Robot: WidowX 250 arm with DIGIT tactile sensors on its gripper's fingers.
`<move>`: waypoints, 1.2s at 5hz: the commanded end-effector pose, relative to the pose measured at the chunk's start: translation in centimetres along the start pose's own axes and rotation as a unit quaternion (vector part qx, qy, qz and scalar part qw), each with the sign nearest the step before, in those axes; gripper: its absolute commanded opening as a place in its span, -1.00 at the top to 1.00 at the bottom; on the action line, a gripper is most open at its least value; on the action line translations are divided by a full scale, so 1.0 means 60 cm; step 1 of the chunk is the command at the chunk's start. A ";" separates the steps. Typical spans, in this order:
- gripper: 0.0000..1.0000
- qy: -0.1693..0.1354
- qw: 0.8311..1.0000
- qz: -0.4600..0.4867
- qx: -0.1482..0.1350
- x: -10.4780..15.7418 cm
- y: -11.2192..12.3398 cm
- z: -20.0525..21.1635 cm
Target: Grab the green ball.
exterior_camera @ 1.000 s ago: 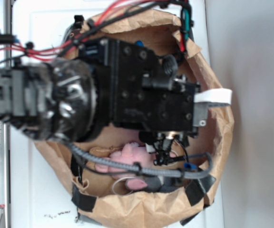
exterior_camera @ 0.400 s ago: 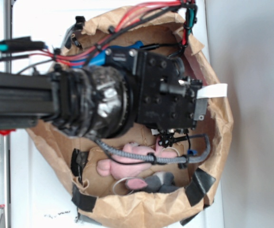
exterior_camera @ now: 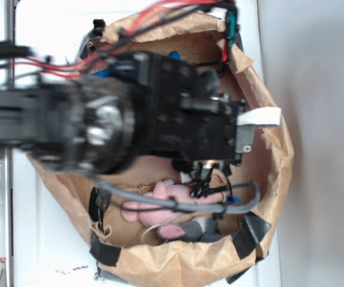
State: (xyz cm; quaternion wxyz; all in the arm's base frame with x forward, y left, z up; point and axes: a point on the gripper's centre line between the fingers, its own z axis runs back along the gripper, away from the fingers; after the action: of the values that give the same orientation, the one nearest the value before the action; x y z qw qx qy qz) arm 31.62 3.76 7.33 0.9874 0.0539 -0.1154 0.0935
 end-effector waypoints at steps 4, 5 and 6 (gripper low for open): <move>-1.00 -0.022 0.999 0.021 0.038 0.042 0.019 -0.010; -1.00 -0.028 0.999 0.017 0.026 0.039 0.013 0.009; -1.00 -0.034 0.999 0.029 0.019 0.043 0.023 0.024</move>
State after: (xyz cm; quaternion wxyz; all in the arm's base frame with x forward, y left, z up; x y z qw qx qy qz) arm 32.46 4.90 6.24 0.9853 0.0705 -0.1024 0.1176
